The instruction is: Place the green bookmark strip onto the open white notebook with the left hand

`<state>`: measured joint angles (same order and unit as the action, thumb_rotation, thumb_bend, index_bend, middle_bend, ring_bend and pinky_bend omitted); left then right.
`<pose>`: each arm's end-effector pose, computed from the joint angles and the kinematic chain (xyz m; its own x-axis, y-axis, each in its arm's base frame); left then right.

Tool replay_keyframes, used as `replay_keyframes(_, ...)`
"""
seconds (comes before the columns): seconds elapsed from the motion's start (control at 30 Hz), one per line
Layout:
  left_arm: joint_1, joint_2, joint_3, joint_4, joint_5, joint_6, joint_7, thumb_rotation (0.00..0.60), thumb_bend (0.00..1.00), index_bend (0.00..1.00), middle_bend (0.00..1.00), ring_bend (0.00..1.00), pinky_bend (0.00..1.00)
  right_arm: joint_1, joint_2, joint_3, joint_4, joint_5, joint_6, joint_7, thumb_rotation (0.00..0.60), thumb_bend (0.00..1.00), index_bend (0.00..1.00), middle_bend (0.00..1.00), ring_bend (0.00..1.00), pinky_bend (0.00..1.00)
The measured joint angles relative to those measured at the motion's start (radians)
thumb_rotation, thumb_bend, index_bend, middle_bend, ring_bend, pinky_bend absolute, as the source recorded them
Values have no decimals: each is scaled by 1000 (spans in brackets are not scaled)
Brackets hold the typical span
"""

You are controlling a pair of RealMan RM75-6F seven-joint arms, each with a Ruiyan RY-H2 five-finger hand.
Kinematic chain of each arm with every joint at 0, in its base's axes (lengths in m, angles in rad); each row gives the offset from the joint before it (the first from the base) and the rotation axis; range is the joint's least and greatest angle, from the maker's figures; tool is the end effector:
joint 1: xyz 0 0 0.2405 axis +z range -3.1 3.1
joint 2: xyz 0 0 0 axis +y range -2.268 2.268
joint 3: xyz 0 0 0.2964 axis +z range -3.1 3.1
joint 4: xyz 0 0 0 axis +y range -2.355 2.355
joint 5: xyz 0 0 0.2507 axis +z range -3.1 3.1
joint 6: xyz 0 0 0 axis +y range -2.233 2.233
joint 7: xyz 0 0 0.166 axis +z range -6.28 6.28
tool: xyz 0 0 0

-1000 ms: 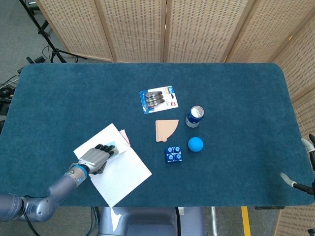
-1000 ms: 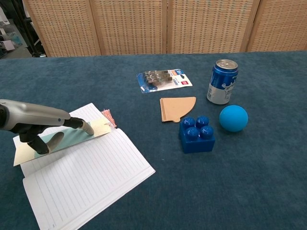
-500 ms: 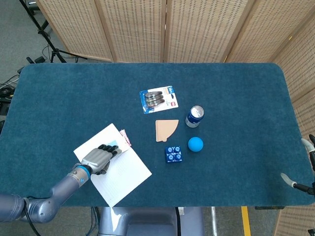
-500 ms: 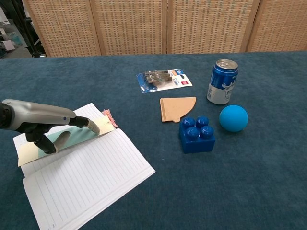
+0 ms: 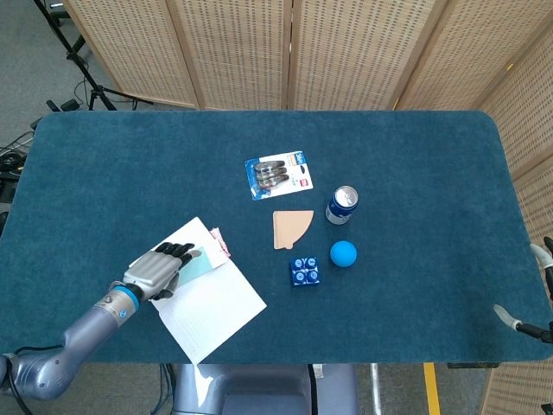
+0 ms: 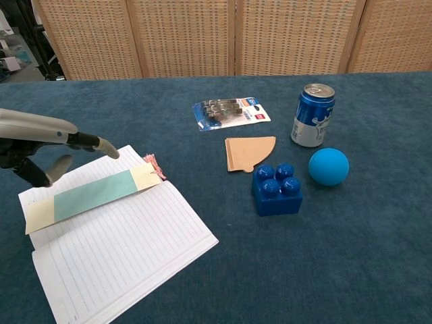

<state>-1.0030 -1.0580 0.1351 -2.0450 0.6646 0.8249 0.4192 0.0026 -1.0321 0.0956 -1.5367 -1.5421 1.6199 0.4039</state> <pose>-0.1787 0.3267 0.0206 0.5030 0.6286 0.5932 0.8623 -0.3182 -0.3940 -0.3807 -0.1891 0.2058 0.1634 0.1455 0.9758 -0.9851 -0.0299 0.1694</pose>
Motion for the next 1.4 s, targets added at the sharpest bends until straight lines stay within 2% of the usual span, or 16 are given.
replay_keyframes(0.17,13,50,57,-8,18,-47,12,600,892,83,0,0,0,0,0,1,-1,3,-1,-3,600,184,56,0,0,0)
replay_keyframes(0.33,29,60,82,1,34,-67,12,600,895,83,0,0,0,0,-2,0,-1,1,-2,-9,600,182,56,0,0,0)
replay_keyframes(0.73,41,58,113,33,26,-89,22,600,900,83,0,0,0,1,-3,0,-1,3,-4,-8,600,184,56,0,0,0)
replay_keyframes(1.4,-2,31,147,17,-49,-90,81,600,905,83,0,0,0,-1,-3,-1,-2,-1,0,-9,600,183,56,0,0,0)
